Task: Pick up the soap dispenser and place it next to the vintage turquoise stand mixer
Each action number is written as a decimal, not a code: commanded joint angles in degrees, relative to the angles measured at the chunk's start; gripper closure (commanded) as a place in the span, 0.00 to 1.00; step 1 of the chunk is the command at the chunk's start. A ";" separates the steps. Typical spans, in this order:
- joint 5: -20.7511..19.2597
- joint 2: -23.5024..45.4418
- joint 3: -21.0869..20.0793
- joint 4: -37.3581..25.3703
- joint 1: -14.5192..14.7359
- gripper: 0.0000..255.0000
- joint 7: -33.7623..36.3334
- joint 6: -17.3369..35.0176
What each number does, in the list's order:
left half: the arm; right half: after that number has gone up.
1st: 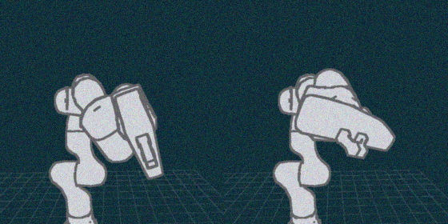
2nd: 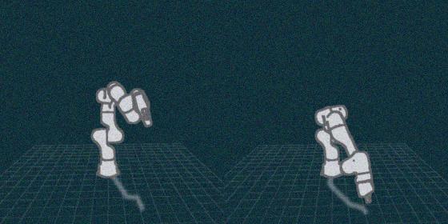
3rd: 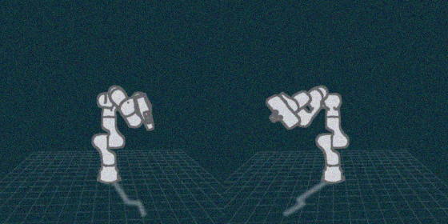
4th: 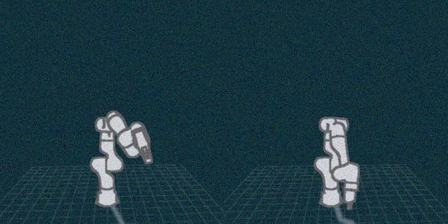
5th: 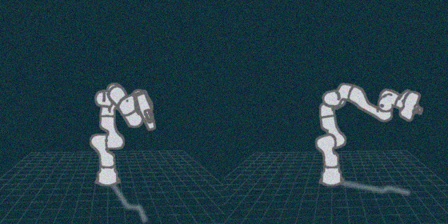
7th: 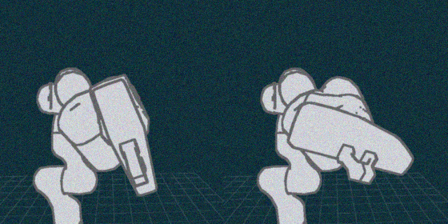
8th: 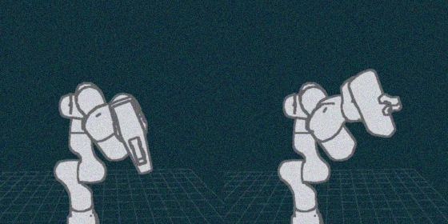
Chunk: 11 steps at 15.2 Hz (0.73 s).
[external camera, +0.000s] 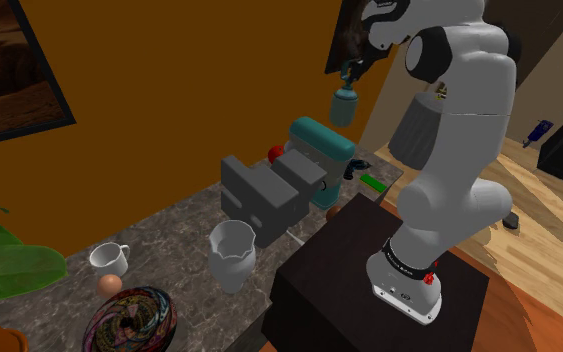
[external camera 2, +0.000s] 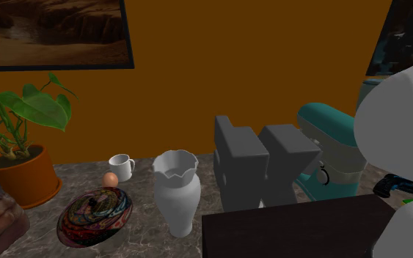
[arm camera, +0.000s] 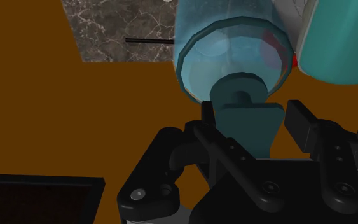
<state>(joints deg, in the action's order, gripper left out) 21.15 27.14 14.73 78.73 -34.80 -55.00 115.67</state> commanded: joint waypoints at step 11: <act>1.65 1.91 -0.72 6.12 0.13 1.00 -2.49 7.82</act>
<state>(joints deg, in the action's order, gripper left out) 22.64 28.86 14.09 84.40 -34.72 -57.32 122.76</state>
